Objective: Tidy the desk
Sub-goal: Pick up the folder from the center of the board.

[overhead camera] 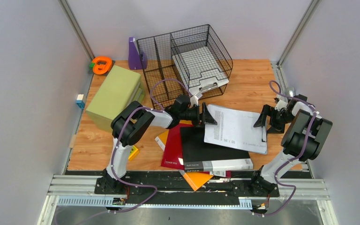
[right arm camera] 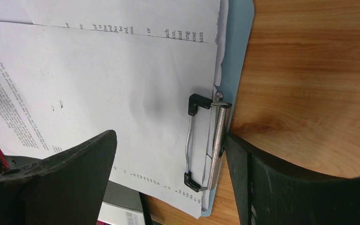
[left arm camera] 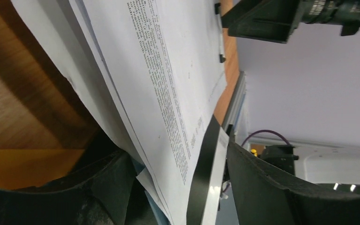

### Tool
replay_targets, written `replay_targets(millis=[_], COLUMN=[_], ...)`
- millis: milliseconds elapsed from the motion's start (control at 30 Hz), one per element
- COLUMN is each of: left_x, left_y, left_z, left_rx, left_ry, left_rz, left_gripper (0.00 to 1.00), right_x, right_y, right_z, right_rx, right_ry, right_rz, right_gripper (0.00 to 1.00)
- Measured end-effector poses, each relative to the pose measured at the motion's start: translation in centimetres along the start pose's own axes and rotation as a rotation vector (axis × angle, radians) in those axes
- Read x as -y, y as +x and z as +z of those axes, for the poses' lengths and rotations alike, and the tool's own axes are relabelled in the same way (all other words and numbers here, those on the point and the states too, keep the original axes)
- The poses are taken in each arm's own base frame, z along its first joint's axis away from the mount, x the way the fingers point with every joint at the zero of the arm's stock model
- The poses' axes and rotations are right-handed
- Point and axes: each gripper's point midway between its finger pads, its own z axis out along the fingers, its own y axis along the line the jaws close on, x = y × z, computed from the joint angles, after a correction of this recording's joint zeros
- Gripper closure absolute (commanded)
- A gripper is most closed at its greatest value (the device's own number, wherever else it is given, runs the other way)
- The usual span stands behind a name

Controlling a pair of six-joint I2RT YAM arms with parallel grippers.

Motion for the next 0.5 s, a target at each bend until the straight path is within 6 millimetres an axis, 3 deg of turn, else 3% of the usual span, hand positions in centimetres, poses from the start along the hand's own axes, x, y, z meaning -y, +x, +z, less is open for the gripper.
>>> replay_targets(millis=[233, 367, 500], left_x=[2.3, 1.6, 0.9], left_y=[0.1, 0.4, 0.4], left_z=[-0.3, -0.2, 0.0], left_rx=[-0.009, -0.018, -0.029], left_ry=[0.104, 0.074, 0.032], left_rz=[-0.045, -0.035, -0.020], left_gripper=[0.35, 0.45, 0.61], right_x=[-0.5, -1.1, -1.3], right_y=[0.1, 0.1, 0.0], right_z=[0.2, 0.3, 0.3], right_rx=[-0.002, -0.001, 0.001], right_ry=[-0.022, -0.044, -0.058], right_rz=[-0.003, -0.007, -0.007], right_gripper=[0.13, 0.13, 0.13])
